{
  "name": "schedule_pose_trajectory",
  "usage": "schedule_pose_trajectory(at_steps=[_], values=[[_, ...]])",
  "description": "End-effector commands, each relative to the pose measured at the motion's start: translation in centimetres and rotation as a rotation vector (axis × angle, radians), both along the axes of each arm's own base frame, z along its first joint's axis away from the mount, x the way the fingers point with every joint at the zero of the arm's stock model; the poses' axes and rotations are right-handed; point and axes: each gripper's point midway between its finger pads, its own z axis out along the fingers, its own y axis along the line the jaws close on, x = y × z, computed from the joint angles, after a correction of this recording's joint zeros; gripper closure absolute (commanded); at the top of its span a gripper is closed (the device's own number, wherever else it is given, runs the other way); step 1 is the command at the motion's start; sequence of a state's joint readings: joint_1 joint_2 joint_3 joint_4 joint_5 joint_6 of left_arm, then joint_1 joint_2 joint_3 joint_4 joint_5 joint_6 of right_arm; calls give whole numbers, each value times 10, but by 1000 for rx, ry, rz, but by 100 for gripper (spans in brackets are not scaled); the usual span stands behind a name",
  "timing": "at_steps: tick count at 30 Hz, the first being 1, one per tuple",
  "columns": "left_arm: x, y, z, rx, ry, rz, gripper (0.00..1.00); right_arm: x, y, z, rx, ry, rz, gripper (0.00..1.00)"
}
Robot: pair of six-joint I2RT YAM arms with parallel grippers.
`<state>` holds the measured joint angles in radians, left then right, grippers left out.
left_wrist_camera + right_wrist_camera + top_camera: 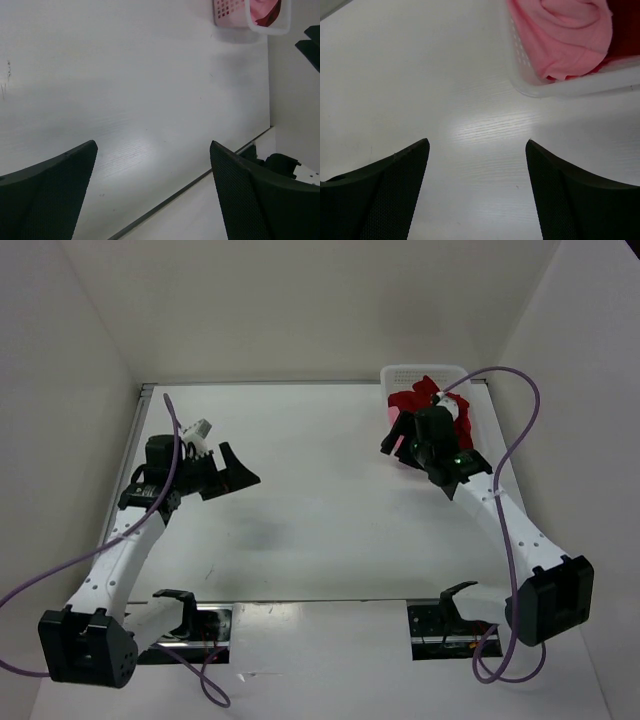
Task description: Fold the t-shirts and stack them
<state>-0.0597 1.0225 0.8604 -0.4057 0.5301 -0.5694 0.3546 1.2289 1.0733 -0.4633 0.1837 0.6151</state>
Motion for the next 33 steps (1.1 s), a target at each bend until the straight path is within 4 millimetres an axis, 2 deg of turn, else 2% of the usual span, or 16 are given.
schedule_pose_trajectory(at_steps=[1,3,5,10,11,12,13,14,15,16,18,21,24,25,30,33], values=[[2,-7,12,1,-62,-75,0,29,-19,38,-3,-120,-84,19],[0,-11,28,-21,-129,-104,0,39,-31,47,-6,-144,-116,20],[-1,-17,36,-44,-179,-139,0,54,-50,42,-15,-128,-169,28],[5,-22,38,-81,-194,-156,0,90,-95,49,-28,-134,-281,64],[4,-22,35,-81,-185,-156,0,97,-101,42,-34,-115,-296,66],[5,-22,37,-81,-199,-157,3,105,-114,48,-39,-134,-322,69],[5,-22,37,-81,-199,-157,11,110,-123,49,-39,-143,-342,71],[7,-22,34,-81,-190,-156,26,113,-132,45,-41,-137,-362,75],[8,-22,39,-75,-206,-160,50,120,-146,37,-39,-123,-385,75],[9,-22,36,-69,-203,-164,60,124,-152,30,-34,-113,-390,75],[11,-20,35,-62,-203,-153,70,138,-154,15,-26,-81,-381,58],[9,-20,29,-56,-212,-157,53,154,-148,3,-15,-62,-339,33],[6,-23,18,-75,-186,-172,42,168,-148,2,-15,-61,-338,30],[7,-23,15,-75,-177,-172,40,170,-146,-10,-11,-36,-328,28],[5,-21,8,-64,-156,-168,30,185,-137,-19,35,-26,-295,28],[6,-21,5,-64,-145,-168,28,192,-128,-13,82,-51,-266,44]])
